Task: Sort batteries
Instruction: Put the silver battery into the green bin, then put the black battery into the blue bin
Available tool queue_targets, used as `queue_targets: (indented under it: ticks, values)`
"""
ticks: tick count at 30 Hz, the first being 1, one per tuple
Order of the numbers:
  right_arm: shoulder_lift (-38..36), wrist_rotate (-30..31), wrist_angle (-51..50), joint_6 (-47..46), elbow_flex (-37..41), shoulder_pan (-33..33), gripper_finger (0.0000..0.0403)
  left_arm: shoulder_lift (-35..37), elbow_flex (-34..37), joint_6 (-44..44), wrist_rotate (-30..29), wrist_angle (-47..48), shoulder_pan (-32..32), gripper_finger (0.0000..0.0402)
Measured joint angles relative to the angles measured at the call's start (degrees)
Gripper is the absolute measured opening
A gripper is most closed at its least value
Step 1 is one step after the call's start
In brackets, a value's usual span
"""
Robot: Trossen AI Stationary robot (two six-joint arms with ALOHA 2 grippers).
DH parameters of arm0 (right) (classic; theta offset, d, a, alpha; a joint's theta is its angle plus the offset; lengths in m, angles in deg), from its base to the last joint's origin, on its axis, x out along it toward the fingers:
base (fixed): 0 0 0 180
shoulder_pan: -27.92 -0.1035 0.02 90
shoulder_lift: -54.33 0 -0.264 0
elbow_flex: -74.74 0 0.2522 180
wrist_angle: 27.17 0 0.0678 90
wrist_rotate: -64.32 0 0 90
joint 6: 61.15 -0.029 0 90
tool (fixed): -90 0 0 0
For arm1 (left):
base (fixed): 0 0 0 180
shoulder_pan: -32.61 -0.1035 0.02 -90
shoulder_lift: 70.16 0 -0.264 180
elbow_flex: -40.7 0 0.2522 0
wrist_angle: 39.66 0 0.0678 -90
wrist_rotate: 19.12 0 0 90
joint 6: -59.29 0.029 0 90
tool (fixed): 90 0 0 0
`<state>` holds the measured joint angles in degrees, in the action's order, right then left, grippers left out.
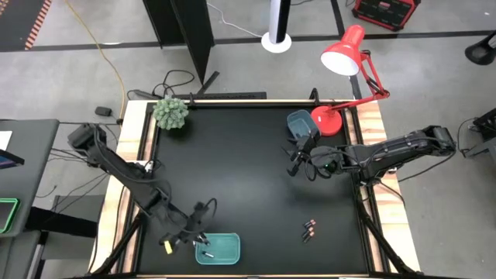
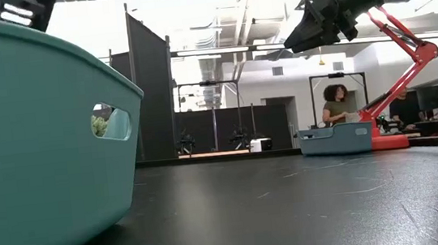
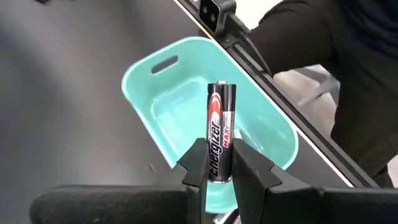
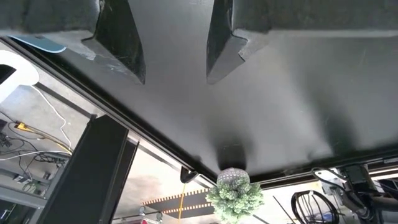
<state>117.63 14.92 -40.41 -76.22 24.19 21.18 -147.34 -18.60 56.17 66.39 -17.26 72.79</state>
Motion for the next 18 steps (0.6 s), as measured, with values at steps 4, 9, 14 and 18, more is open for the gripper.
queue_targets:
  ticks: [4,9,14,18]
  values:
    - [0.00,0.00,0.00,0.14,0.00,-0.56,0.0182,-3.36,-0.04,-2.00,0.07,-1.12,0.00,0.0057]
    - [0.00,-0.02,-0.01,0.57,0.00,-2.18,0.0182,-5.50,-0.04,-3.68,1.08,-2.26,0.00,0.0080]
    - [0.00,-0.05,-0.07,0.59,0.00,-4.28,0.0182,-5.06,-0.17,-4.25,1.11,-2.96,0.00,0.0102]
    - [0.00,-0.69,-0.11,0.63,0.00,-7.02,0.0182,-4.96,-0.17,-4.27,1.01,-3.15,0.00,0.0123]
